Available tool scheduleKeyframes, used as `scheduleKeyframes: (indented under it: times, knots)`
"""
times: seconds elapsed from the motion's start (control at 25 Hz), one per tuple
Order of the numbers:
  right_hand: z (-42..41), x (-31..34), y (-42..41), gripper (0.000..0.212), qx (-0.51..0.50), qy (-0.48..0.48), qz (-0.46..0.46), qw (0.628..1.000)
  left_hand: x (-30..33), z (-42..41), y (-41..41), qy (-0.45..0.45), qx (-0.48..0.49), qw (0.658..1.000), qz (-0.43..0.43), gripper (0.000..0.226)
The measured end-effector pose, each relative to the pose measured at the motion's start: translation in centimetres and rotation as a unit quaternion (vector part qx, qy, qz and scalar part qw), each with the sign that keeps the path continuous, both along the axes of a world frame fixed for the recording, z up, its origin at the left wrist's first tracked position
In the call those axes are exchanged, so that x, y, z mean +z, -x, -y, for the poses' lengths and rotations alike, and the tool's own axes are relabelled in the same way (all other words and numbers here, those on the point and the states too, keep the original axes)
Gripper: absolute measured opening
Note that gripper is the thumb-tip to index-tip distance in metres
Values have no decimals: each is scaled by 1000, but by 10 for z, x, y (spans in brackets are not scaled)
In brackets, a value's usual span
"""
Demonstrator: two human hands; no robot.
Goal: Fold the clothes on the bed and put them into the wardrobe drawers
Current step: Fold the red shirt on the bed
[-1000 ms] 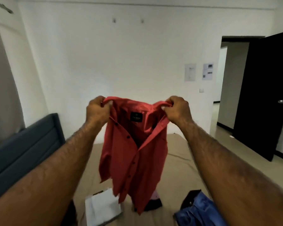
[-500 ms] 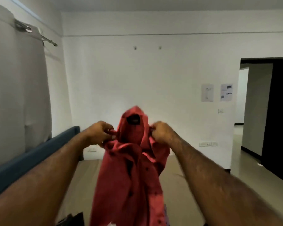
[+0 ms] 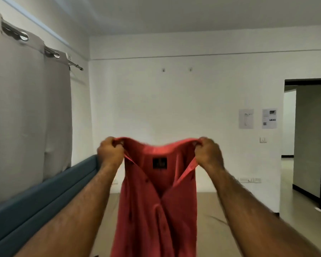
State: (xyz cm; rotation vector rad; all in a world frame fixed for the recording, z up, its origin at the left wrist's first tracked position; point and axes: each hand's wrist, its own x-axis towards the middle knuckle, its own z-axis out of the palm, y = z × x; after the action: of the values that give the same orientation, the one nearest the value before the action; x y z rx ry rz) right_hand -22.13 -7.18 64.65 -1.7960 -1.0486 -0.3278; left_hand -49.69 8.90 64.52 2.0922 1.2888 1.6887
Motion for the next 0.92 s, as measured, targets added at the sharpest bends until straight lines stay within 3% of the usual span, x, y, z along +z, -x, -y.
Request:
scheduleKeyframes:
  times: [0.04, 0.08, 0.16, 0.2, 0.24, 0.28, 0.36, 0.4, 0.52, 0.64, 0.72, 0.84, 0.92]
  knots:
    - [-1, 9, -6, 17, -39, -123, -8, 992, 10, 1, -3, -19, 10, 997, 68, 4]
    - [0, 14, -9, 18, -33, -155, -7, 987, 20, 3, -8, -22, -13, 1000, 18, 5]
    - [-4, -3, -6, 22, 22, 52, 42, 998, 13, 18, -18, 64, -79, 979, -178, 5]
    - [-4, -18, -10, 22, 32, 156, 39, 987, 7, 18, -21, 87, -65, 975, -194, 6]
    - [-1, -28, -15, 17, 38, 155, 3, 987, 3, 18, -22, 109, -77, 984, -119, 8]
    - [4, -28, -24, 9, 43, 96, -47, 993, 6, 21, -19, 137, -114, 984, -12, 9]
    - [10, -8, -37, 9, 86, -74, -160, 981, 16, 26, -13, 182, -170, 949, 192, 14]
    - [16, 0, -36, 11, 130, -113, -230, 958, 18, 31, -11, 215, -190, 927, 239, 18]
    - [31, -2, -22, 22, 246, -80, -391, 883, 3, 41, -8, 292, -208, 900, 248, 27]
    - [36, -40, -7, 28, 330, -59, -432, 837, -30, 46, -10, 356, -242, 861, 273, 25]
    - [37, -60, 8, 37, 370, -54, -445, 814, -48, 56, -12, 362, -258, 868, 224, 17]
    - [27, -92, 41, 41, 374, -6, -447, 813, -80, 68, -4, 350, -236, 893, 157, 12]
    - [18, -113, 60, 34, 353, -3, -461, 814, -101, 72, 8, 364, -226, 888, 168, 10]
